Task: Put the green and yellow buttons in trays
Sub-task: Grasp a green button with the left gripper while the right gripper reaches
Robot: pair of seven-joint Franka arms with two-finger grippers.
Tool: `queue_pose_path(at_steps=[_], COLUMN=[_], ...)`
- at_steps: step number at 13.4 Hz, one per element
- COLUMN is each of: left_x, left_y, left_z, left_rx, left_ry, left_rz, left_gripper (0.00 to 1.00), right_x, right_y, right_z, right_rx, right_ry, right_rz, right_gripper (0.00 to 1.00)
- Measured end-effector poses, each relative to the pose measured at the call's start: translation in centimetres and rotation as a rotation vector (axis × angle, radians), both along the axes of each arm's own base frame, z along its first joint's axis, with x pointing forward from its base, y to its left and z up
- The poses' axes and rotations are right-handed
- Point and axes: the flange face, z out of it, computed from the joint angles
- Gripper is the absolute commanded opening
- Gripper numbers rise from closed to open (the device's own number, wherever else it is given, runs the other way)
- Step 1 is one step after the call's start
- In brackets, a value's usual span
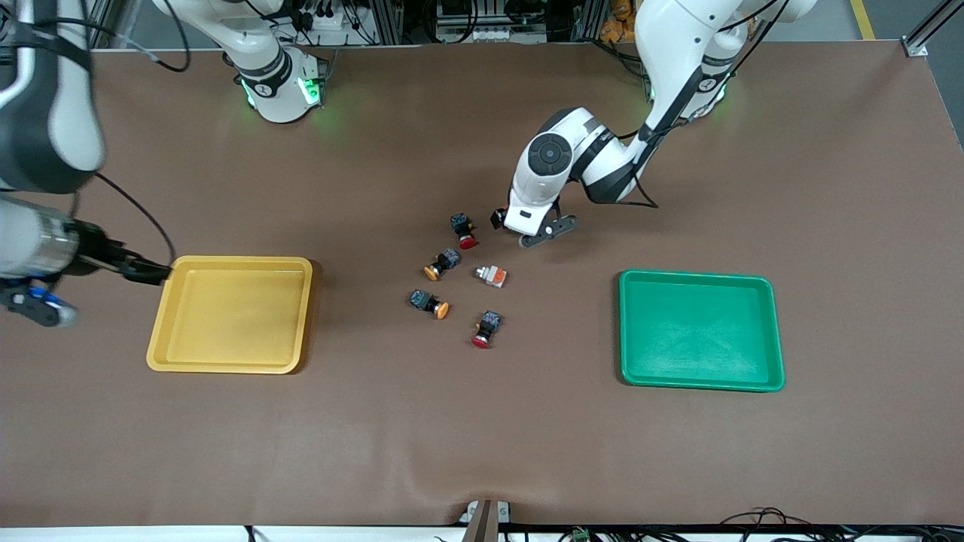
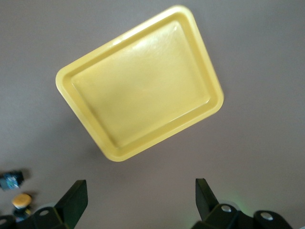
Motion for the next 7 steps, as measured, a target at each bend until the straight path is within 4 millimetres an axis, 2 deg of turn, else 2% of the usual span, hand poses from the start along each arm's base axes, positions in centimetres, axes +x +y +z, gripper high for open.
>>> queue_pose_path(at_steps=[1,2,3,4,5,6,7], left_x=[0.0,0.0,-0.2,-0.6,-1.1,-1.5,-1.8], left_y=[-0.2,-0.5,-0.9,-1.4,-1.8,-2.1,-2.3], left_z=[-0.3,-0.6,-0.9,-1.2,-1.5,-1.7,-1.8], left_rx=[-0.006,-0.010,-0.011,-0.008,-0.005,-0.002,-0.001], left_ry=[-0.001,0.001,0.005,0.011,0.016,0.020,0.022], left_rz=[0.001,0.000,-0.004,0.002,0.004,0.003,-0.001], left_gripper=[0.99,0.89,0.72,0.32,0.08,0.00,0.00], right_x=[0.1,0.2,0.3,0.4,0.4,0.6,0.9], right_y=[2.3,4.5,6.5,8.4,10.1,11.8,13.3], right_z=[-0.6,-1.2,-1.9,-2.7,-3.6,-4.4,-5.2], right_rx=[-0.022,-0.043,-0.061,-0.080,-0.098,-0.111,-0.108], right_ry=[0.005,0.002,-0.004,-0.002,-0.005,-0.022,-0.039], right_rz=[-0.049,-0.097,-0.141,-0.181,-0.227,-0.277,-0.328], right_gripper=[1.00,1.00,1.00,1.00,1.00,1.00,1.00])
